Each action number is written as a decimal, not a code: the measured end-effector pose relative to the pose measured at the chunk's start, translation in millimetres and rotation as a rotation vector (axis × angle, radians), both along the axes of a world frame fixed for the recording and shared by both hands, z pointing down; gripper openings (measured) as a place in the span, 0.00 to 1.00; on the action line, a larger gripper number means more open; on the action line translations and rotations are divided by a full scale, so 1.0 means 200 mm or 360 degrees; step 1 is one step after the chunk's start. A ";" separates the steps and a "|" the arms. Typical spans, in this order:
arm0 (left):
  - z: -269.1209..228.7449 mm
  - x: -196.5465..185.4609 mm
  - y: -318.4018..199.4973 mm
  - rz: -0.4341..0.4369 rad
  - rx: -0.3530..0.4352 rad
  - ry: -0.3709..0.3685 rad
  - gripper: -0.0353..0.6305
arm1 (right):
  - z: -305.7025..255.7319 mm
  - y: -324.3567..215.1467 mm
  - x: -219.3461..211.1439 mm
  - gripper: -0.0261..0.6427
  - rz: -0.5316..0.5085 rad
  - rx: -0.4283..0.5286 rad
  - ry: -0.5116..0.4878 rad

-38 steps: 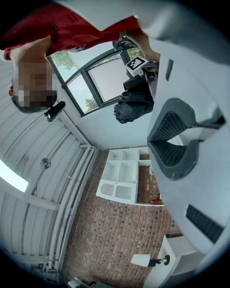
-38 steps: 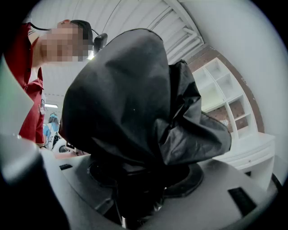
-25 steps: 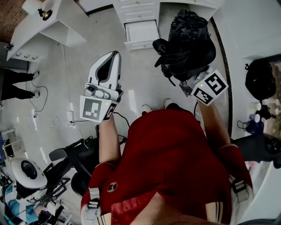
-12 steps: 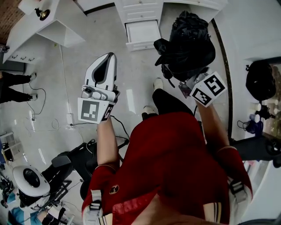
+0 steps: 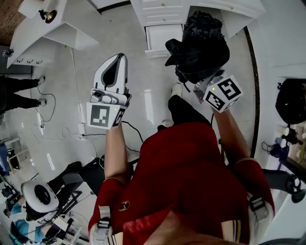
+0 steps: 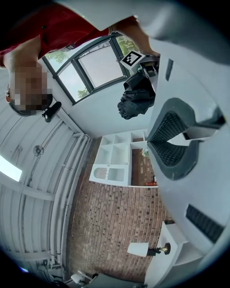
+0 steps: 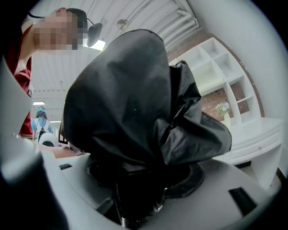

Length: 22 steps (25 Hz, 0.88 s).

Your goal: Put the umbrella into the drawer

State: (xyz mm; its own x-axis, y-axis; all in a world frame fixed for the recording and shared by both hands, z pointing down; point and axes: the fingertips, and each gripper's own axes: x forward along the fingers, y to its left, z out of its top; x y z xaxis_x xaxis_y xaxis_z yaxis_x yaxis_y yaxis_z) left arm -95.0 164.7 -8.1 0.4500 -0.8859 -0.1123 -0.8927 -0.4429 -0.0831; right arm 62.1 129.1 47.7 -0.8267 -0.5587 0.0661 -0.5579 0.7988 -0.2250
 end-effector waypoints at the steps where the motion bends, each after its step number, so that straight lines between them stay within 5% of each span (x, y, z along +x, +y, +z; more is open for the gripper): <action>1: 0.01 0.00 -0.07 0.0004 -0.0003 0.0000 0.06 | 0.02 -0.06 -0.02 0.40 -0.0002 0.0003 0.0016; 11: 0.15 0.05 -0.69 -0.0028 -0.0034 0.0003 0.06 | 0.24 -0.60 -0.09 0.40 -0.0075 -0.0035 0.0151; 22: 0.31 0.07 -0.98 -0.0115 -0.0081 -0.0003 0.06 | 0.51 -0.93 -0.12 0.40 -0.0115 -0.0106 0.0246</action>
State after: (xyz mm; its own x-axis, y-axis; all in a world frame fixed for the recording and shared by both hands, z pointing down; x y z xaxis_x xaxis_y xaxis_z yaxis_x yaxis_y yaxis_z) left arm -80.0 -31.5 53.0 0.3851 -0.9205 -0.0655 -0.9223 -0.3813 -0.0635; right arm 38.8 -57.5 148.9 -0.8416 -0.4883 0.2307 -0.5316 0.8243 -0.1948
